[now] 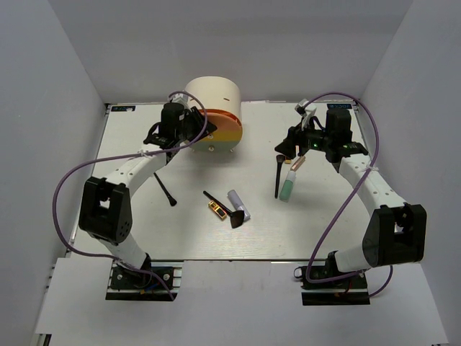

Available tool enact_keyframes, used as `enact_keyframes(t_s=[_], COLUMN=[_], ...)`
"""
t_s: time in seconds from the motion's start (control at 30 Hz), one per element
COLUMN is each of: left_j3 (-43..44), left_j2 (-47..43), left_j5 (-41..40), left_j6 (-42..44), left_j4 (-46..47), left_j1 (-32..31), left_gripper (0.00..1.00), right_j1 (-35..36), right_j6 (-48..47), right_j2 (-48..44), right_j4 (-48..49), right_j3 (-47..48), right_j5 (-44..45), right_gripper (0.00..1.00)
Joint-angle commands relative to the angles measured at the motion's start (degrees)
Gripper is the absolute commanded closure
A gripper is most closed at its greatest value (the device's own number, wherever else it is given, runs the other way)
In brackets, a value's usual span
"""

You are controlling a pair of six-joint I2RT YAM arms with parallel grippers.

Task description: Organize the makeup

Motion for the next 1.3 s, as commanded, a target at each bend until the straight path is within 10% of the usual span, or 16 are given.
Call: enact_keyframes(t_s=[0.0, 0.37, 0.63, 1.27], left_j3=[-3.07, -12.04, -9.93, -16.26], left_j2=[-5.74, -14.88, -13.83, -27.97], left_j5=[0.93, -0.12, -0.92, -0.12], left_j6=[1.64, 1.03, 1.29, 3.31], left_j4=[-0.20, -1.17, -1.78, -4.84], left_j1=[-0.91, -2.75, -2.75, -2.75], left_gripper=[0.78, 0.77, 0.29, 0.21], right_j1=[0.26, 0.61, 1.14, 1.23], right_j6=[-0.17, -0.26, -0.87, -3.86], right_j2=[-1.38, -1.12, -1.21, -2.44], right_j4=[1.36, 1.36, 0.66, -4.79], right_j3=[-0.47, -0.56, -0.47, -3.19], right_j5=[-0.25, -0.86, -0.42, 7.91], right_gripper=[0.40, 0.40, 0.28, 0.19])
